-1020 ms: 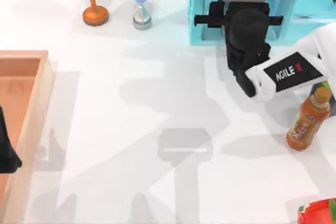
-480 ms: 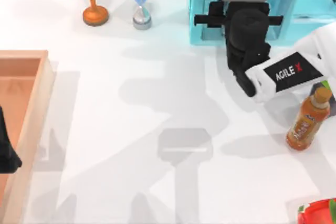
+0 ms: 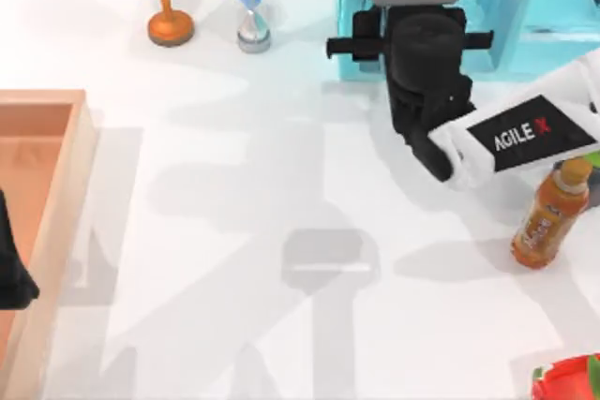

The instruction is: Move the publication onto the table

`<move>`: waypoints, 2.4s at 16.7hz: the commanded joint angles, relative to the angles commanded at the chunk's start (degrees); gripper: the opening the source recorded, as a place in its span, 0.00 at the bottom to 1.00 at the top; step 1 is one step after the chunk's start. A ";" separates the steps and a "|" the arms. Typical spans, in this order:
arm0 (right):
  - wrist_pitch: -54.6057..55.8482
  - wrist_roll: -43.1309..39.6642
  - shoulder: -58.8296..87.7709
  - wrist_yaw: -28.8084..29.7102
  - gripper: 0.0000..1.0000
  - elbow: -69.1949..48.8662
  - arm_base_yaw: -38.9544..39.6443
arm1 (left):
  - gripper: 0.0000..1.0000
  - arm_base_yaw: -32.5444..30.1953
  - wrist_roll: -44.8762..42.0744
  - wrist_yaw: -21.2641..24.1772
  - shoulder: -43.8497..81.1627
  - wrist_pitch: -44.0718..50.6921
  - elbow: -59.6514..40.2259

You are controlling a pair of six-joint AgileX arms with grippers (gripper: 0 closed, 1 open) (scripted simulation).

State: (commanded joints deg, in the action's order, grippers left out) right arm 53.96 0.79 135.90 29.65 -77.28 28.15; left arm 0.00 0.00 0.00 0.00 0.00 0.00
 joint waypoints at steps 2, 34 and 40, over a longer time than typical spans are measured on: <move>-2.70 0.22 -7.74 1.33 0.00 4.56 2.19 | 1.00 0.00 0.00 0.00 0.00 0.00 0.00; -22.73 -52.44 -28.08 24.74 0.00 22.19 37.43 | 1.00 0.00 0.00 0.00 0.00 0.00 0.00; -25.07 -63.50 -24.69 26.29 0.00 22.89 43.04 | 1.00 0.00 0.00 0.00 0.00 0.00 0.00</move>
State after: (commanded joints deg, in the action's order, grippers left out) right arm 28.89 -62.70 111.21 55.95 -54.39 71.19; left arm 0.00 0.00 0.00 0.00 0.00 0.00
